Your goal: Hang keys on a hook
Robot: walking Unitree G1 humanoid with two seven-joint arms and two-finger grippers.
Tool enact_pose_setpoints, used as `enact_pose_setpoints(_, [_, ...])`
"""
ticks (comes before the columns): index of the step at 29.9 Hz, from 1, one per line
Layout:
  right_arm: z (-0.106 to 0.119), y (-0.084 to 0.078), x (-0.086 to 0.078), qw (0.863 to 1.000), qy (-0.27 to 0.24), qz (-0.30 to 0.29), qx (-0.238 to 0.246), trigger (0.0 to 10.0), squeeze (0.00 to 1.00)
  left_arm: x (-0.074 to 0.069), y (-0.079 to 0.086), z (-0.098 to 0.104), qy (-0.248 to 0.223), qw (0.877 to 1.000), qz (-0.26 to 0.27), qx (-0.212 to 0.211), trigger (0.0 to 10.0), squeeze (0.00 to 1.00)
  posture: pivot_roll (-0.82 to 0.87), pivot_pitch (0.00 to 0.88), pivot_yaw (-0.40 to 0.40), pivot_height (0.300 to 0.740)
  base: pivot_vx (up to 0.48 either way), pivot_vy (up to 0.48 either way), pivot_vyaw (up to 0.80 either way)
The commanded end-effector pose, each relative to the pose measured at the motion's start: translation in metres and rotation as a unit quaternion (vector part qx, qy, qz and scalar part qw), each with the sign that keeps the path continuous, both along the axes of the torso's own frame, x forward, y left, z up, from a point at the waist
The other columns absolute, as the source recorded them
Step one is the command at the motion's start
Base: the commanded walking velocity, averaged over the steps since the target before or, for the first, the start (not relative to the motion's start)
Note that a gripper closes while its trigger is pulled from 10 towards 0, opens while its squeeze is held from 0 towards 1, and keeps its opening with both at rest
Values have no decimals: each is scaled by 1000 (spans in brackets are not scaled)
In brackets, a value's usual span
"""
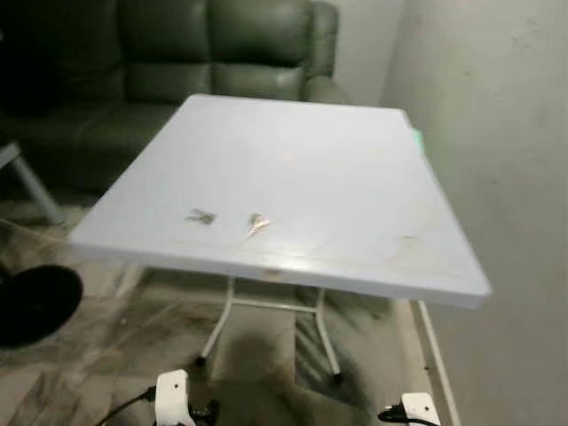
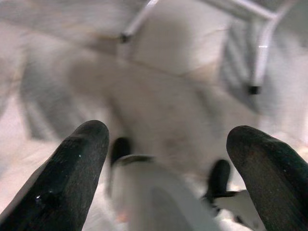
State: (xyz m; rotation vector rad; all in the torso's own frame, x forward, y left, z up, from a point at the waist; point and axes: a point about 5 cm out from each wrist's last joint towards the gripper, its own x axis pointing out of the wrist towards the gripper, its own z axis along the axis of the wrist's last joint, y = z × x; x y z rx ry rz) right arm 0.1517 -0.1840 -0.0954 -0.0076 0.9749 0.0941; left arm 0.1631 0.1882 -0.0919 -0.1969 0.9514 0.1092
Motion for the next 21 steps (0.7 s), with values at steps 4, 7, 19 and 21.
enact_pose_setpoints(4, [1, -8, 0, 1000, -2, -4, -9, 10000, 0, 8, -2, 3, -12, 1000, -1, -1, 10000, 0, 27, 0, -52, 740, 0, 469, 0])
enact_pose_setpoints(7, [1, -8, 0, 1000, -1, -4, -8, 10000, 0, 9, -3, 3, -12, 1000, -2, -1, 10000, 0, 27, 0, -51, 740, 0, 469, 0])
enact_pose_setpoints(19, [2, -9, 1, 1000, -3, -2, -9, 10000, 0, 11, -2, 4, -15, 1000, -8, 4, 10000, 0, 29, 0, -52, 740, 0, 195, 0])
enact_pose_setpoints(21, [2, -9, 2, 1000, -5, -2, -10, 10000, 0, 11, -2, 5, -18, 1000, -9, 4, 10000, 0, 30, 0, -51, 740, 0, 0, 0])
